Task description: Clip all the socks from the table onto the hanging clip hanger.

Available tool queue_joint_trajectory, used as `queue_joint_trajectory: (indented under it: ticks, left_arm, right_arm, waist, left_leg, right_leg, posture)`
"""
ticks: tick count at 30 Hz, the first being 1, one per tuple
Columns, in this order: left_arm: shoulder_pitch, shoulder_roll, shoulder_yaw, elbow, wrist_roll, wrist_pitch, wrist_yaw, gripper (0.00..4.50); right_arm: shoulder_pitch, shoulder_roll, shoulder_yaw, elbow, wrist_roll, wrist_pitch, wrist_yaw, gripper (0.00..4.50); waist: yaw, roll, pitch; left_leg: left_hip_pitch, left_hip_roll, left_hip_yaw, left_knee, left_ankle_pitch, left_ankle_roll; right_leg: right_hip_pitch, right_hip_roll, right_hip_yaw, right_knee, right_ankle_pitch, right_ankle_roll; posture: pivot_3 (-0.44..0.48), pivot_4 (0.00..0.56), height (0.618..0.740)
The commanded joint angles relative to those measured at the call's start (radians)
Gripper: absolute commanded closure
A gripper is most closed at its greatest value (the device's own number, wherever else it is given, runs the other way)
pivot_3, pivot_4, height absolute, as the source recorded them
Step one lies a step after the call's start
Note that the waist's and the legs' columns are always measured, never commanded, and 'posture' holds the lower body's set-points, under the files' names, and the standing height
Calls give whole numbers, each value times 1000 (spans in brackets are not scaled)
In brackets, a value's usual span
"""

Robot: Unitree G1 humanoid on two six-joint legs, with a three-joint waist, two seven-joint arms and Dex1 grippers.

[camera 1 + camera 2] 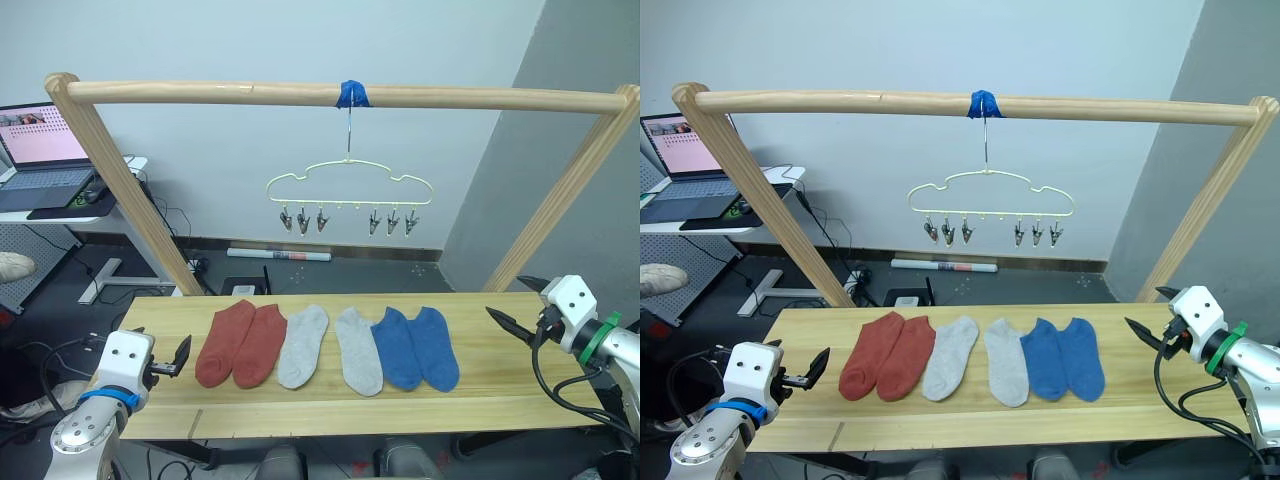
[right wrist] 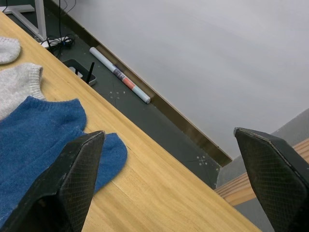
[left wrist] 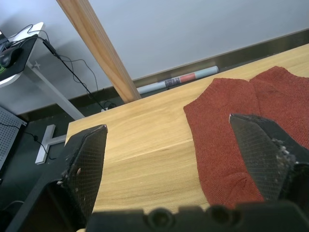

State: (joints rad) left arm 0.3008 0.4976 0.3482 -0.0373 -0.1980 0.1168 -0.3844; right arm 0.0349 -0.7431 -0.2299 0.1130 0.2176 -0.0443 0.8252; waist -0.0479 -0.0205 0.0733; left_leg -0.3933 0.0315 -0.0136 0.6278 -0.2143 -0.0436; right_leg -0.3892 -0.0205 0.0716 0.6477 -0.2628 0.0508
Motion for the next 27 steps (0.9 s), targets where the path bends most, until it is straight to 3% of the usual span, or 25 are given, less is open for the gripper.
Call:
queue_joint_trajectory:
  ticks: [1,16,27]
  left_arm:
    - [-17,3,27,-9,-1,-30,4,26]
    - [-42,0,40,46,-4,-170,-15,26]
    - [-107,-66,-17,-105,-98,-74,-36,26]
  right_arm:
    - [-19,-20,-24,19,-2,-36,7,0]
    - [-29,-8,-10,112,-6,-128,15,0]
    - [17,18,-8,-54,33,-38,-12,0]
  waist:
    - [0,0,0]
    - [-2,-1,-1]
    - [0,-1,10]
  left_leg:
    - [0,0,0,0,0,0]
    - [0,0,1,0,0,0]
    - [1,0,0,1,0,0]
  right_leg:
    - [0,0,0,0,0,0]
    - [1,0,0,1,0,0]
    - [1,0,0,1,0,0]
  posture:
    - [-16,34,740]
    - [-23,42,740]
    - [-50,106,740]
